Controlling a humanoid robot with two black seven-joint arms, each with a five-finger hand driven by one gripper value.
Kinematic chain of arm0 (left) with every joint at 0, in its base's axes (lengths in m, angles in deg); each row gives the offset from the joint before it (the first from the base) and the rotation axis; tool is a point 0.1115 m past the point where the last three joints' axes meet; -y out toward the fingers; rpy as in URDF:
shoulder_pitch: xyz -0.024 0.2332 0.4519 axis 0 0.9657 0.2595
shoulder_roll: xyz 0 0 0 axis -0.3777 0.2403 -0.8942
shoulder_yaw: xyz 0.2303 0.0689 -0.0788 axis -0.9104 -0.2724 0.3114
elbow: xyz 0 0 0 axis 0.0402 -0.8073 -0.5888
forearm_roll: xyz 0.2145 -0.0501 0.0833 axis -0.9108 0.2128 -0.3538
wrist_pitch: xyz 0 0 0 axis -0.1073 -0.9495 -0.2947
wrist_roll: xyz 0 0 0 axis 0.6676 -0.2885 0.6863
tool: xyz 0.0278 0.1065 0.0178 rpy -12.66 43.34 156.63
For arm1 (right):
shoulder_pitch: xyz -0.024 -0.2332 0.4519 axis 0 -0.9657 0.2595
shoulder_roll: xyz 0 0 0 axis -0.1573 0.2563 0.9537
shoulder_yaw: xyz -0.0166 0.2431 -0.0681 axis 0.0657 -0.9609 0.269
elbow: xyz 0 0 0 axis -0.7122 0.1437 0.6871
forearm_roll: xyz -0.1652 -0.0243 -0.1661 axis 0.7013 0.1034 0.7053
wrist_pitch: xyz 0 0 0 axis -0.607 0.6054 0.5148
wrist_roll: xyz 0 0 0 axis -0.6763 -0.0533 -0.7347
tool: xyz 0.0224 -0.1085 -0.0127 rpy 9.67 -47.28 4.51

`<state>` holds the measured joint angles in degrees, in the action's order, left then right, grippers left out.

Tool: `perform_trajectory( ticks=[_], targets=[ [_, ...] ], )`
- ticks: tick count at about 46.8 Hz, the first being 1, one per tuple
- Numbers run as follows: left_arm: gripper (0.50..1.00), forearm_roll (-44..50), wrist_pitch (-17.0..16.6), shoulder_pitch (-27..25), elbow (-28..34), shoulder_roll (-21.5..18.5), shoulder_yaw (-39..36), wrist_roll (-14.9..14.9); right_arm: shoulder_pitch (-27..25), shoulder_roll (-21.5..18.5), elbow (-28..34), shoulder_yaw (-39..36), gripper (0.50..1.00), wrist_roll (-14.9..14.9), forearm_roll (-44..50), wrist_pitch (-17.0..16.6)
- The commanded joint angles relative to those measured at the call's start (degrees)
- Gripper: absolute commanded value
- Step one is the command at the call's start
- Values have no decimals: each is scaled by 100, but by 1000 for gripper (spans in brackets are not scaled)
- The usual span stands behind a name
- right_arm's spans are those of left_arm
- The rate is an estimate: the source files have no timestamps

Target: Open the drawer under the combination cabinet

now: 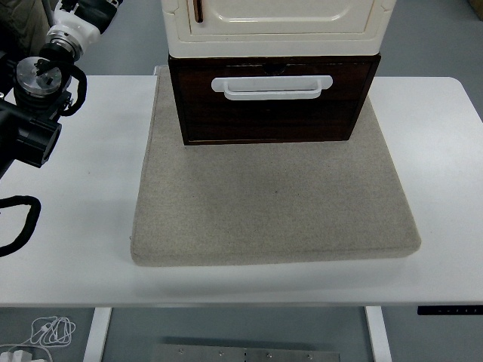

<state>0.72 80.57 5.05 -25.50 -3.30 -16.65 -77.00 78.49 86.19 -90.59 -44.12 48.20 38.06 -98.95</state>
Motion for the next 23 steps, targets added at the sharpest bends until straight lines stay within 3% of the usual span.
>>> perform_trajectory(
  ticks=[1, 23],
  targets=[
    [1000, 8, 2, 0, 0, 0, 0, 0, 0, 0, 0, 0, 926, 0, 0, 0],
    [1000, 17, 37, 0, -70, -35, 62, 0, 0, 0, 0, 0, 926, 0, 0, 0]
  ],
)
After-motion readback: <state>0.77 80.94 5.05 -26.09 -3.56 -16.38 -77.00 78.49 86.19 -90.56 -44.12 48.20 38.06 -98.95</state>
